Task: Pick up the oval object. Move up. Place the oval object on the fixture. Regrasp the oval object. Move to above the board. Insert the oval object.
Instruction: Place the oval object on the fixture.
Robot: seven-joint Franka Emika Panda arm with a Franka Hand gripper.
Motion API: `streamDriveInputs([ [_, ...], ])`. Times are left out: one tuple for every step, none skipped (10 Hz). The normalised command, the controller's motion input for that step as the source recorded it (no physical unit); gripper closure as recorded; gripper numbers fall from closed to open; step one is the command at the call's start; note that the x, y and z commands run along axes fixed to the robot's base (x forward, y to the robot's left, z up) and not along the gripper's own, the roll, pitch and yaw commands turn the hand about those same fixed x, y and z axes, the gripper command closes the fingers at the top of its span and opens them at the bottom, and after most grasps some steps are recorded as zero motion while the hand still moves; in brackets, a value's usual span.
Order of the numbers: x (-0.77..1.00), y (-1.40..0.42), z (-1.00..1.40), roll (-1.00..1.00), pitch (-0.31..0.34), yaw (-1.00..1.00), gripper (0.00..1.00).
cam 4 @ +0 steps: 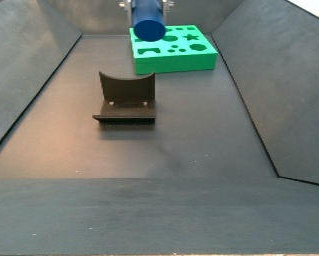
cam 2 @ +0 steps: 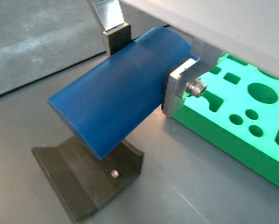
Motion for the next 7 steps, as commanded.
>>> streamDriveInputs([
  [0.61,0.01,0.0,-0.16,0.109,-0.12,1.0],
  [0.52,0.01,0.0,-0.16,0.113,-0.08,1.0],
  [0.44,0.01,0.0,-0.16,0.124,-0.06,1.0],
  [0.36,0.58,0.02,-1.0,-0.091,-0.16,1.0],
  [0.29,0.57,0.02,-1.0,-0.085,-0.16,1.0],
  [0.17,0.41,0.0,-1.0,-0.064,-0.15,1.0],
  [0.11,0.23,0.0,-1.0,-0.041,-0.14,1.0],
])
